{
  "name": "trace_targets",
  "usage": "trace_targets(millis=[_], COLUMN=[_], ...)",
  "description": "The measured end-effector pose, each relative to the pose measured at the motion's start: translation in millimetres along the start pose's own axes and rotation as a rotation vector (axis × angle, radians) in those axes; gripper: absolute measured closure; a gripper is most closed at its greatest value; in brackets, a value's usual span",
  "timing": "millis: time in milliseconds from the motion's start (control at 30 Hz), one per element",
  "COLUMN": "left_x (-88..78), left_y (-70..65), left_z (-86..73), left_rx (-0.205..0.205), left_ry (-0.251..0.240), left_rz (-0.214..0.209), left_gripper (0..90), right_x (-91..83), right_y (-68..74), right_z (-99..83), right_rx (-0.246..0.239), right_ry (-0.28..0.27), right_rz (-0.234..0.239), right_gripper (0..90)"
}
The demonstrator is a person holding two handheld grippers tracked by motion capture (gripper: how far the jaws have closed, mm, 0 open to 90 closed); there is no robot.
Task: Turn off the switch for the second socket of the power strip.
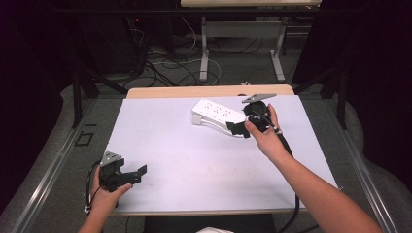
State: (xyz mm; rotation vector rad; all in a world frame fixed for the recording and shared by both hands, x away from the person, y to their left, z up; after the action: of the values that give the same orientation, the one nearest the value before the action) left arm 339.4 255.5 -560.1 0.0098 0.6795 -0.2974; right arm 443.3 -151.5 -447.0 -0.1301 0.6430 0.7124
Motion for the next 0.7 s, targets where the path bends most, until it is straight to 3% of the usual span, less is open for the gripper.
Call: trace_targets(millis=[133,500,700], left_x=[-0.3,-0.6,-0.8], left_y=[0.1,0.3,0.4], left_z=[-0.2,-0.3,-0.2], left_rx=[0.001,0.007,-0.001], left_ry=[0.002,0.002,-0.006], left_rz=[0.002,0.008,0.010], left_gripper=[2.1,2.0,2.0], right_x=[-13.1,-34.6,-44.2], right_y=[-0.4,-2.1,-7.0], right_z=[-8.8,-40.8,-58.4], right_rx=[-0.012,-0.009,0.004], right_ry=[-0.001,0.033,0.015], right_rz=[-0.027,-0.041,-0.058], right_gripper=[0.0,0.0,0.0])
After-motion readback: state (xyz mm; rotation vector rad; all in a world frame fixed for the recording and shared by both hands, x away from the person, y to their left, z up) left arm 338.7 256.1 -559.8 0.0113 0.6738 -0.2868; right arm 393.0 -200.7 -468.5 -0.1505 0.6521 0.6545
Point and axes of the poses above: each handheld gripper's, and its own axes: x roughly forward along the jaws, z roughly out of its top, y roughly to its left, the point moved 4 cm from there along x, roughly forward along the jaws, and after that the axes turned 8 degrees about z, right-handed, at the moved point
